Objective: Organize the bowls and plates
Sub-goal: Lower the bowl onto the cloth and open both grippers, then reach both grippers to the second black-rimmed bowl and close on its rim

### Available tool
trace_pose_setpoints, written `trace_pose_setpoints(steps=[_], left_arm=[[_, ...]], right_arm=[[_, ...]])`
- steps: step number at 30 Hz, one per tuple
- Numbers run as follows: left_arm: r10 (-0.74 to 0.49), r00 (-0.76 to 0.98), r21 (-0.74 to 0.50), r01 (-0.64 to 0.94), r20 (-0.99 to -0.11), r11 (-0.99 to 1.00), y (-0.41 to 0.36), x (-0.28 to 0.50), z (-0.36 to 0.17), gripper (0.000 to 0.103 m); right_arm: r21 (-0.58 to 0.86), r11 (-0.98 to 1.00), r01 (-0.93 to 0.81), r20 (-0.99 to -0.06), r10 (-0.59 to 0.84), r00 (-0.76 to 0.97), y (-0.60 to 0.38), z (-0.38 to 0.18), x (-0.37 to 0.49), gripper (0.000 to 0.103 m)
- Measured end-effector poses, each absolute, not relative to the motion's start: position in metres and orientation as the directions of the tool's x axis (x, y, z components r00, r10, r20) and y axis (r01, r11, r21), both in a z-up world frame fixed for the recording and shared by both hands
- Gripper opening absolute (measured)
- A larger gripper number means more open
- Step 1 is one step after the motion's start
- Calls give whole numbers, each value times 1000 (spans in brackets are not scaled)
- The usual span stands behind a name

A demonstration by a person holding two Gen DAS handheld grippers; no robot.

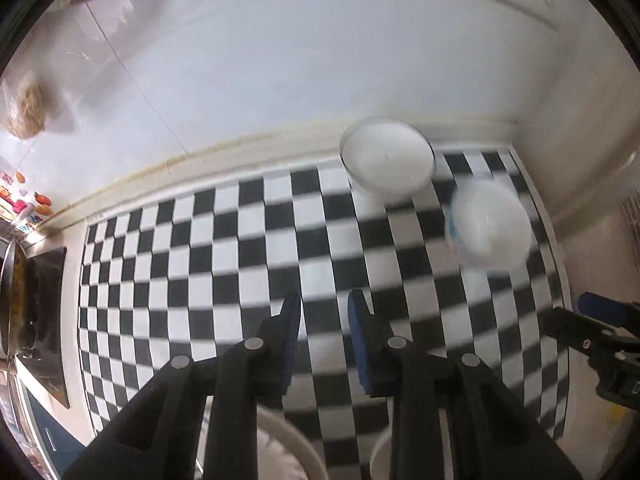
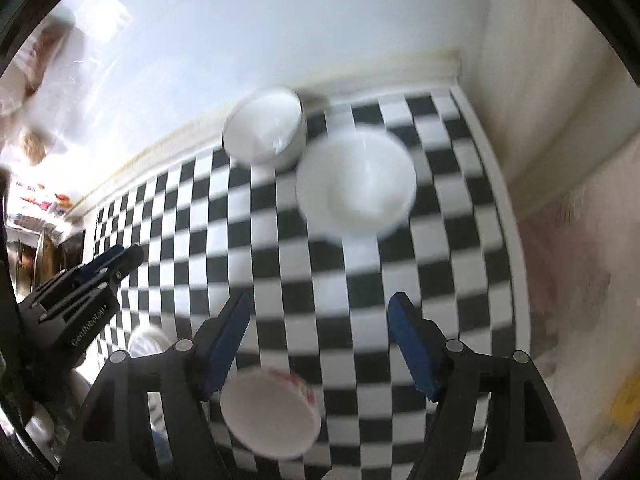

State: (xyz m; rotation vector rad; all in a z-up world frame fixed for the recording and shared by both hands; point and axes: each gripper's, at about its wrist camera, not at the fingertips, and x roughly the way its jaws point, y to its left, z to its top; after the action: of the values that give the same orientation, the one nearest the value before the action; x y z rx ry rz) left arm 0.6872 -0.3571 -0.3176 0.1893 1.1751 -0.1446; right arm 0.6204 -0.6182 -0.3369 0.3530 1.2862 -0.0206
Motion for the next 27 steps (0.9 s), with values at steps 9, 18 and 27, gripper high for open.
trace_pose_setpoints(steps=[9, 18, 27], left_arm=[[45, 459, 135, 164, -887, 977, -366, 748, -319, 22], [4, 336, 55, 142, -942, 988, -361, 808, -361, 22], [-178, 118, -174, 41, -977, 984, -345, 860, -419, 19]], right_arm=[[177, 967, 183, -937, 109, 331, -624, -330, 710, 74], [203, 961, 188, -957, 155, 243, -625, -391, 779, 74], [316, 916, 245, -944, 279, 176, -630, -433, 827, 63]])
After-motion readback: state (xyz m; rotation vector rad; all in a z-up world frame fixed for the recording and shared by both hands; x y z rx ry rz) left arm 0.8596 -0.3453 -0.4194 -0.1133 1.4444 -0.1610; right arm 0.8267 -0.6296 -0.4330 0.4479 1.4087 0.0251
